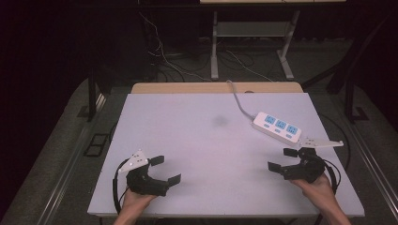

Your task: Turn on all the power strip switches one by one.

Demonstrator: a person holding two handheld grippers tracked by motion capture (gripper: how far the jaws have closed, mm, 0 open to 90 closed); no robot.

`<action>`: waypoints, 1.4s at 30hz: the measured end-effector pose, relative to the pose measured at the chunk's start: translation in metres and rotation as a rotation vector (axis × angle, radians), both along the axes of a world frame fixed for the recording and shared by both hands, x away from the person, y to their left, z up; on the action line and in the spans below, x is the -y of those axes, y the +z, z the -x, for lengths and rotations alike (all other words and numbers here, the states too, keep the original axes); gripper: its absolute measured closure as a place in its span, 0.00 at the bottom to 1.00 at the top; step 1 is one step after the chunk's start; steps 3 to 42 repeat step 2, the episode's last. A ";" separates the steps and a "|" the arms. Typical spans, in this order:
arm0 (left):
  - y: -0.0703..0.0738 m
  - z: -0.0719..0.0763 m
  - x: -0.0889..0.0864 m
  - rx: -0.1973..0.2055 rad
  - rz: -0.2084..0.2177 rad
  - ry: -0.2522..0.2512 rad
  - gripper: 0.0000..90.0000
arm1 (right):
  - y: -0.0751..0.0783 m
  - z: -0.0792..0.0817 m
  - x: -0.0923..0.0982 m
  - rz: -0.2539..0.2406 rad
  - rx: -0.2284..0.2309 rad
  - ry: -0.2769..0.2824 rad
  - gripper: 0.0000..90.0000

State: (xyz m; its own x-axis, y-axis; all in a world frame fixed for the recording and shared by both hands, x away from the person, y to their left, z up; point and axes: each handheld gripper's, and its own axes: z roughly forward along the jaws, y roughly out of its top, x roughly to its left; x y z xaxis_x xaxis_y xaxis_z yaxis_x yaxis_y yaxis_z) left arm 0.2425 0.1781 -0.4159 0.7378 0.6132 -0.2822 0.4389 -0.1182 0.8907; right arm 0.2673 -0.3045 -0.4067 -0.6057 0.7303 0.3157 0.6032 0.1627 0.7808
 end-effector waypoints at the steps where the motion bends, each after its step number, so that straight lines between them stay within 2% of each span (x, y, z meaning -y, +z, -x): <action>1: 0.000 0.000 0.000 -0.002 0.001 0.001 0.00 | -0.002 0.003 -0.001 -0.001 0.002 0.001 0.01; 42: 0.000 0.000 0.000 -0.002 0.000 0.001 0.00 | -0.004 0.005 -0.002 0.001 0.004 0.003 0.00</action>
